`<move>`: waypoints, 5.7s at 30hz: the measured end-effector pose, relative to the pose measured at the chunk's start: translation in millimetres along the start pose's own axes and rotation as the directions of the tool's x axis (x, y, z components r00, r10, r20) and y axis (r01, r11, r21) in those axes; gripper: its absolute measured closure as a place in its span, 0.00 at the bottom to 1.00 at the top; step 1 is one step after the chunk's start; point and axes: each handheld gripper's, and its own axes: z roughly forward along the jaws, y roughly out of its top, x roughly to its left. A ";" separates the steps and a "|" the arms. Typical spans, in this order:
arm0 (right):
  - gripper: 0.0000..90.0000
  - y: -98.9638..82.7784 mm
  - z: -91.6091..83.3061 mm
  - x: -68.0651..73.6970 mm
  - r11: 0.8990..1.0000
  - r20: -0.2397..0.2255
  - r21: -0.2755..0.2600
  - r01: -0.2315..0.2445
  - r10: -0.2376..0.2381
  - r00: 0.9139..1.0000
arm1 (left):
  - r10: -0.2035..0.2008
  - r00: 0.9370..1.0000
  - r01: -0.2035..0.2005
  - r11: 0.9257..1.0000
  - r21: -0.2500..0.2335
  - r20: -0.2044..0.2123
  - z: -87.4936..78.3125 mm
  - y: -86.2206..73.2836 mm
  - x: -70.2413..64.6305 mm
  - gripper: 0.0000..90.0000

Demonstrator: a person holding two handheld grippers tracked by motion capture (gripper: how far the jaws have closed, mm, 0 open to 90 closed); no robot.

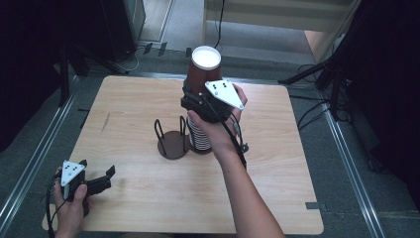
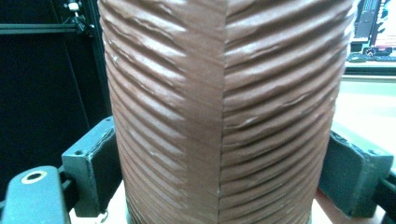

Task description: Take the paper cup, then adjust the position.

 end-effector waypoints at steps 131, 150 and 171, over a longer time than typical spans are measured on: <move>0.13 -136.2 -128.8 -87.3 0.989 0.166 0.145 0.038 -0.062 0.984 | 0.089 0.966 -0.099 0.995 0.029 0.244 -6.8 37.1 -43.6 0.00; 0.12 -146.5 -129.0 -80.4 0.984 0.169 0.171 0.042 -0.071 0.983 | 0.138 0.934 -0.128 0.990 -0.052 0.331 -1.1 75.9 -88.9 0.00; 0.12 -160.4 -131.1 -59.6 0.970 0.133 0.203 0.132 -0.161 0.978 | 0.190 0.853 -0.211 0.977 -0.014 0.487 -3.9 79.1 -124.5 0.00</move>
